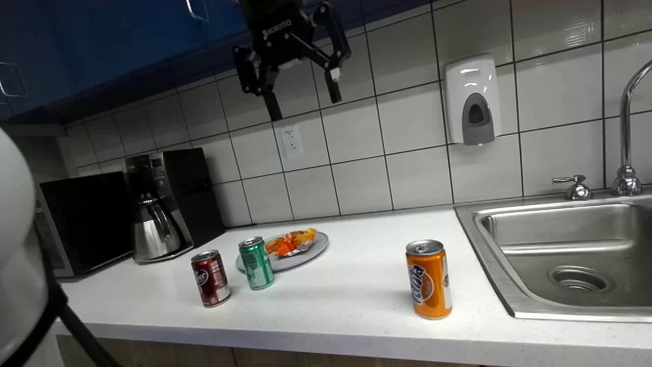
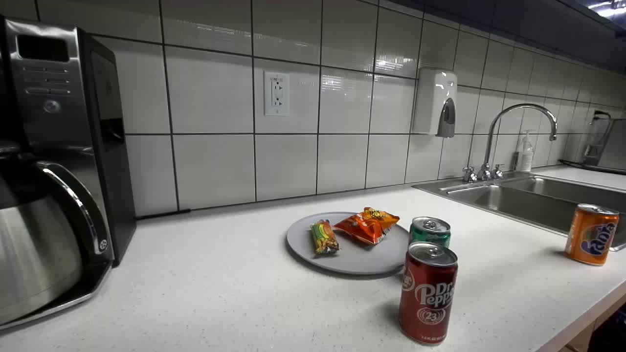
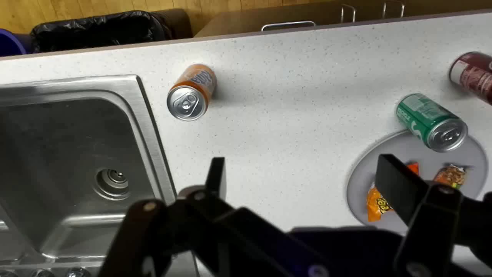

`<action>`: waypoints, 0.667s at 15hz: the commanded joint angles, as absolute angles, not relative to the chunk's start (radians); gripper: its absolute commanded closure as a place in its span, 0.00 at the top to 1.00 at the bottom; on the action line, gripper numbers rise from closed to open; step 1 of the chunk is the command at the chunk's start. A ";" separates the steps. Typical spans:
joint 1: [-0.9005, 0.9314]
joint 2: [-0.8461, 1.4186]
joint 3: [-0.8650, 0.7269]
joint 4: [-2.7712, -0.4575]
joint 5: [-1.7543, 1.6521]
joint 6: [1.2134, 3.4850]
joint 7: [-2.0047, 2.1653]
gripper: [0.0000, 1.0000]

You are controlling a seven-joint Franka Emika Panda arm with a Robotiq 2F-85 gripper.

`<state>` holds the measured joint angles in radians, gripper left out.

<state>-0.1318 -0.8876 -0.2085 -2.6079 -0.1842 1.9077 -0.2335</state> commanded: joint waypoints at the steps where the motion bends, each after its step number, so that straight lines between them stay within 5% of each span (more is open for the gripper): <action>1: -0.130 -0.886 -0.209 -2.605 -0.184 1.905 -0.233 1.00; 10: -0.143 -0.815 -0.178 -2.597 -0.189 1.994 -0.146 1.00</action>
